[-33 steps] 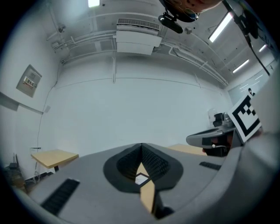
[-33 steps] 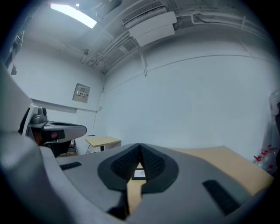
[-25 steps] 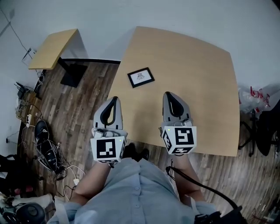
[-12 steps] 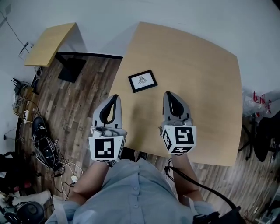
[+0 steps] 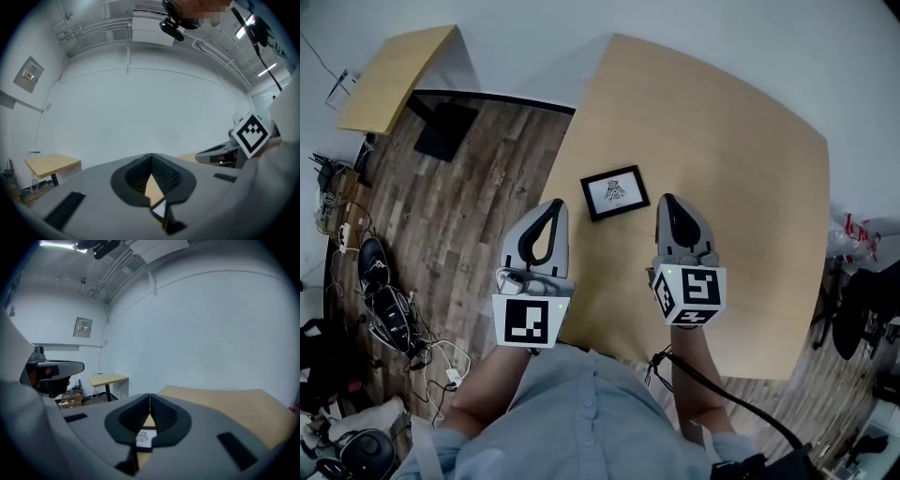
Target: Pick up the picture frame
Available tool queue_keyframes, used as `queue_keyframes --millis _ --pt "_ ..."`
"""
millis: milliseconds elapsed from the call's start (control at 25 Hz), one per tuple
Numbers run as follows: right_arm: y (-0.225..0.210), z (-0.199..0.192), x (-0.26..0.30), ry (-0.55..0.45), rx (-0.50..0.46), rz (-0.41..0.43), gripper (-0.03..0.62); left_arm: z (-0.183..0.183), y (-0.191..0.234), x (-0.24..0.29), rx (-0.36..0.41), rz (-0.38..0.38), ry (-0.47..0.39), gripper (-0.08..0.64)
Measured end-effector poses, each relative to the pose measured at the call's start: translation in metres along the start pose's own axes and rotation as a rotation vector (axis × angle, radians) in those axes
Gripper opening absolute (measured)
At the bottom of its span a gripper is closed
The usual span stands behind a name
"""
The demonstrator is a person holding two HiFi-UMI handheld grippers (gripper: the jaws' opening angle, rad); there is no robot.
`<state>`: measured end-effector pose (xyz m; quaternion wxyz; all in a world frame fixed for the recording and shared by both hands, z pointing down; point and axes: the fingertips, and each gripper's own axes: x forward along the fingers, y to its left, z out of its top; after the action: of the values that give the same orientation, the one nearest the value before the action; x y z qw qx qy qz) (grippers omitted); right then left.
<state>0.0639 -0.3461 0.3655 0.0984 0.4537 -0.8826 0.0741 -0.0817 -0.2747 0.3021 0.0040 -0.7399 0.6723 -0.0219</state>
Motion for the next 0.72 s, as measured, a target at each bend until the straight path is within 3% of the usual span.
queue_keyframes --millis 520,720 --pt "-0.013 -0.082 0.060 0.204 0.011 -0.015 0.006 -0.072 0.020 0.042 -0.094 -0.034 0.201 0.000" --pt "-0.020 -0.128 0.066 0.274 0.024 -0.005 0.078 -0.107 0.015 0.045 -0.093 -0.043 0.264 0.000"
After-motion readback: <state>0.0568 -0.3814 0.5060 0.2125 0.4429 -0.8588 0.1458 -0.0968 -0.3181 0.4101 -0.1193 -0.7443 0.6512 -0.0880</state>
